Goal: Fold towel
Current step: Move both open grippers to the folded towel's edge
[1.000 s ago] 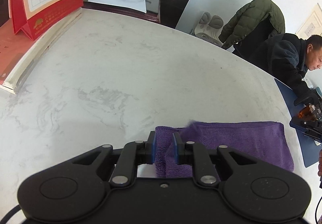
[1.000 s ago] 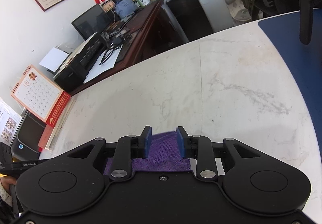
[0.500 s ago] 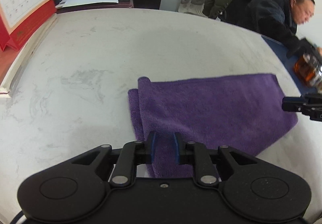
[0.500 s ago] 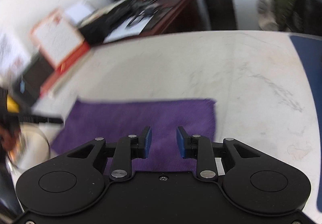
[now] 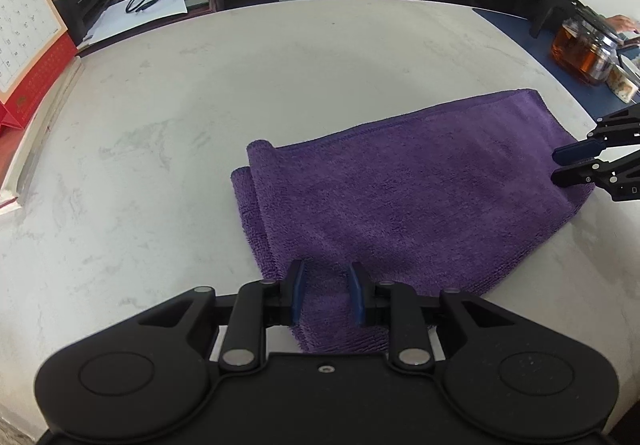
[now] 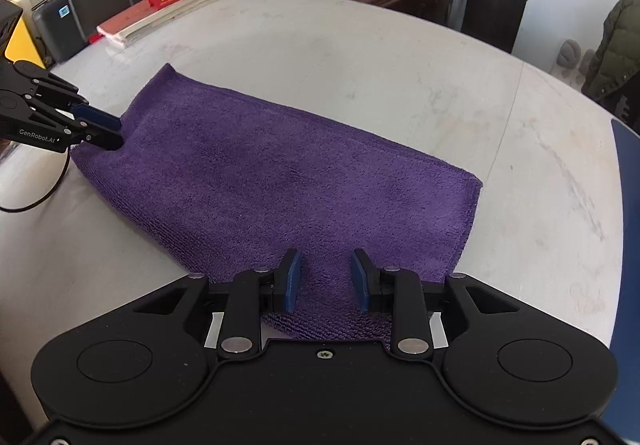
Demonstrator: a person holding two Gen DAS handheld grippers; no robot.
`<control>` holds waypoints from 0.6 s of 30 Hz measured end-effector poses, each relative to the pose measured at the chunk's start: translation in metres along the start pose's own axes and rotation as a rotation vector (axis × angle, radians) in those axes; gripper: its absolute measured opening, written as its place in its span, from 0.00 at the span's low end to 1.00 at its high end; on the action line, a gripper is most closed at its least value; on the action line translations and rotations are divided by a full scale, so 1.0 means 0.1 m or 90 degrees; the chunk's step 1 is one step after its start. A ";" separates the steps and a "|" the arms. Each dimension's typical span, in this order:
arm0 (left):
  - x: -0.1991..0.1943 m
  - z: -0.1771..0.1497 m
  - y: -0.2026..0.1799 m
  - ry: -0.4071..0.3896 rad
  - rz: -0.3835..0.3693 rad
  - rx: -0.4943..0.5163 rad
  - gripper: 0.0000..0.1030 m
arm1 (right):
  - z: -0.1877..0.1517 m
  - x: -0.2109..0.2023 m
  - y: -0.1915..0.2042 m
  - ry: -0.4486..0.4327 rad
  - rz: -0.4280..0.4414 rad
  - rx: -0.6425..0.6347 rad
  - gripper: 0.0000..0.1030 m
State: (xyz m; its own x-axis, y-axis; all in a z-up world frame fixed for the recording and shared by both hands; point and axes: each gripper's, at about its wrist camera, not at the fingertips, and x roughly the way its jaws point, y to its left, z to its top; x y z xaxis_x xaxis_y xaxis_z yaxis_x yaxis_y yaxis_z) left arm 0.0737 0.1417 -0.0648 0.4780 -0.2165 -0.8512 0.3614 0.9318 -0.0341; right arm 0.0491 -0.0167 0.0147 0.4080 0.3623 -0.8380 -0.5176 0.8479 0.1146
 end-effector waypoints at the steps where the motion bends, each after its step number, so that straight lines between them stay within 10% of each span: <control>1: -0.02 -0.03 -0.02 0.003 -0.003 0.000 0.22 | -0.04 -0.03 0.01 0.007 0.004 0.001 0.27; 18: 0.36 0.55 0.23 -0.032 0.037 0.028 0.27 | -0.05 -0.33 -0.32 -0.028 0.013 0.119 0.32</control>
State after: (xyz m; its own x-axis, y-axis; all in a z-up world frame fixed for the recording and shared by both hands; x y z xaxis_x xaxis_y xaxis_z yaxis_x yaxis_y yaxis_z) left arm 0.1430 0.1395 -0.0671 0.5381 -0.1778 -0.8239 0.3658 0.9299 0.0383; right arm 0.0481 -0.0582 0.0361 0.4328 0.3937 -0.8110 -0.3792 0.8956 0.2324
